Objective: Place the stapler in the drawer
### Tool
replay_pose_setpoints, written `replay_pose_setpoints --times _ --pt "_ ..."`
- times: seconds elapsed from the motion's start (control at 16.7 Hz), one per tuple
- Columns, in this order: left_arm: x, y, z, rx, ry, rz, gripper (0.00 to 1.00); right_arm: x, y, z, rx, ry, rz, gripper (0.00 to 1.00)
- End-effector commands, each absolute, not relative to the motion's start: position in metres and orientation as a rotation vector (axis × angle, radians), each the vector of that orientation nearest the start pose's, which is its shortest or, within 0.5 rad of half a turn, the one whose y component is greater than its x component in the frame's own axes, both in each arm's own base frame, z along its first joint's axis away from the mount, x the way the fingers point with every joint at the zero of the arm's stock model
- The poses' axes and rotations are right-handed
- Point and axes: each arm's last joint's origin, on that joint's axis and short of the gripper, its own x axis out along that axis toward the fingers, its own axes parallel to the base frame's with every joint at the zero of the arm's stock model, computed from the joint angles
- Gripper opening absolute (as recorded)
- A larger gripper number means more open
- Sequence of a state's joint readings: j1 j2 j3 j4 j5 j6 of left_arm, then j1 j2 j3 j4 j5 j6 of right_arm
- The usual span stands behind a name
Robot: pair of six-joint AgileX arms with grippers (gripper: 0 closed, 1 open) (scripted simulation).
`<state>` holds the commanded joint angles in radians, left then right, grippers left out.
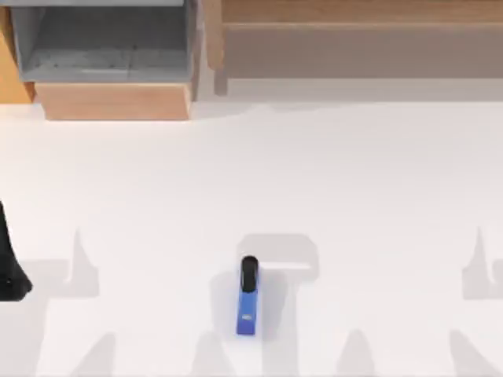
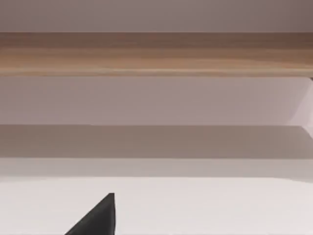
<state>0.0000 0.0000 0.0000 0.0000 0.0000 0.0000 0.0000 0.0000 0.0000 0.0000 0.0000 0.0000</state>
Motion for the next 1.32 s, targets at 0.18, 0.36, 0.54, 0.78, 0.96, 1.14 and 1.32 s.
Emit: replay_pose_setpoints --times 0.18,0.36,0.54,0.78,0.96,1.14,1.32 --pt "0.106 -0.001 0.161 0.007 0.0 -0.002 1.0 0.106 -0.001 0.16 0.0 0.0 0.0 1.0" --pt "0.109 -0.001 0.174 0.068 -0.005 -0.018 1.0 0.106 -0.001 0.16 0.0 0.0 0.0 1.0" --pt "0.12 0.001 0.196 0.184 -0.015 -0.034 1.0 0.106 -0.001 0.16 0.0 0.0 0.0 1.0" --pt "0.154 0.008 0.231 0.397 -0.03 -0.041 1.0 0.106 -0.001 0.16 0.0 0.0 0.0 1.0" --pt "0.196 0.02 0.252 0.589 -0.041 -0.038 1.0 0.106 -0.001 0.16 0.0 0.0 0.0 1.0" --pt "0.249 0.041 0.257 0.794 -0.048 -0.031 1.0 0.106 -0.001 0.16 0.0 0.0 0.0 1.0" --pt "0.304 0.068 0.242 0.999 -0.046 -0.024 1.0 0.106 -0.001 0.16 0.0 0.0 0.0 1.0"
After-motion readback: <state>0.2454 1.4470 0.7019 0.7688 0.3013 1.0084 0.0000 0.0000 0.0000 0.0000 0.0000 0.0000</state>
